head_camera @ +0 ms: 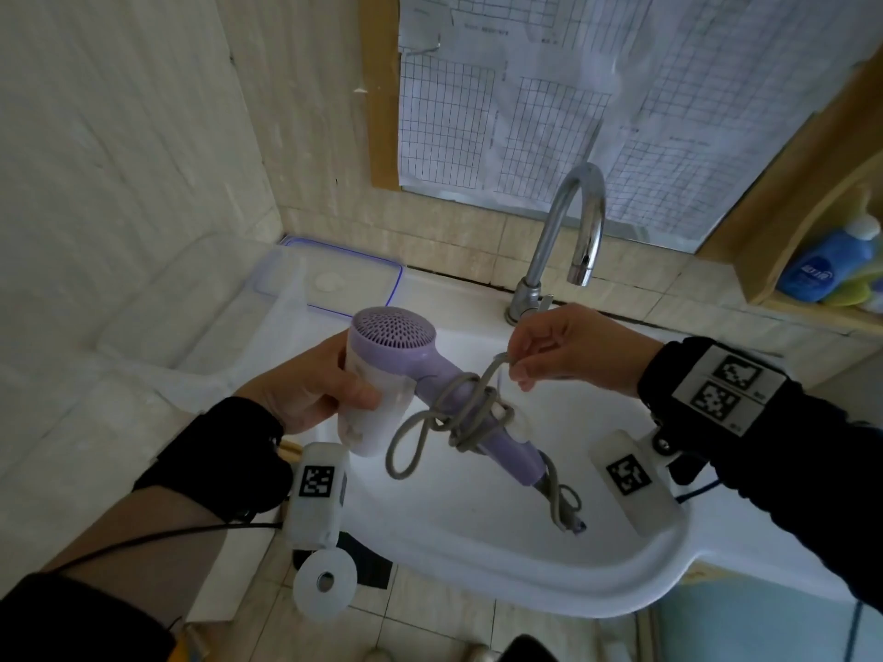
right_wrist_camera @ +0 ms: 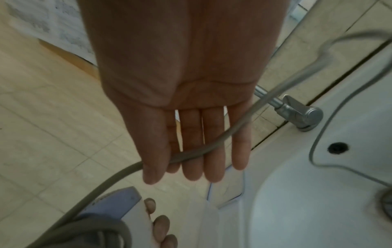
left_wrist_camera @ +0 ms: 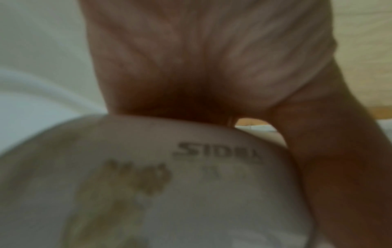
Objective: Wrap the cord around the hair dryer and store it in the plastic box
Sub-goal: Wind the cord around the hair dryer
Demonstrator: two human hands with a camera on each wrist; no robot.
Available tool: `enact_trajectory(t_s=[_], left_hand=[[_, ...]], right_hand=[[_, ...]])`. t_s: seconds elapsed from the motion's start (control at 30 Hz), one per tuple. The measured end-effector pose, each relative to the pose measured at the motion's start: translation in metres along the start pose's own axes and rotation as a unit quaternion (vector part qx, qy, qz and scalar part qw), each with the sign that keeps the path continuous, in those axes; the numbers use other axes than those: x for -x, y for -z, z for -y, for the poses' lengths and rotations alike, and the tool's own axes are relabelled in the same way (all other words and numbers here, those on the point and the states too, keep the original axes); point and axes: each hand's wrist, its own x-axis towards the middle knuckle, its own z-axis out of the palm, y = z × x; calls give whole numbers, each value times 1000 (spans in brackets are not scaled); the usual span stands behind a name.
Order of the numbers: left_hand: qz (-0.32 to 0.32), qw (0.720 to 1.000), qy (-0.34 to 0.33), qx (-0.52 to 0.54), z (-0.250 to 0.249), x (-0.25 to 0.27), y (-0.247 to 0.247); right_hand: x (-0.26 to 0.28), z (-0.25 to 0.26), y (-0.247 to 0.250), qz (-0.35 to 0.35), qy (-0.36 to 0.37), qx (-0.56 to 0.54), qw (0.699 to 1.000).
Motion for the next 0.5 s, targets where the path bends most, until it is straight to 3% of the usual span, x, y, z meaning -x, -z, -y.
enact_trajectory(t_s=[0.2, 0.33, 0.43, 0.5], left_hand=[[-36, 996, -35, 73, 1, 3, -9], [-158, 979, -50, 122, 1, 5, -20], [-72, 973, -120, 185, -3, -7, -26], [-57, 971, -145, 181, -3, -14, -25]], right_hand=[[-6, -11, 0, -28, 15, -9, 999], [-17, -27, -9, -87, -9, -13, 996], [-27, -42, -27, -126, -51, -129, 982], [-32, -50, -40, -167, -44, -103, 980]])
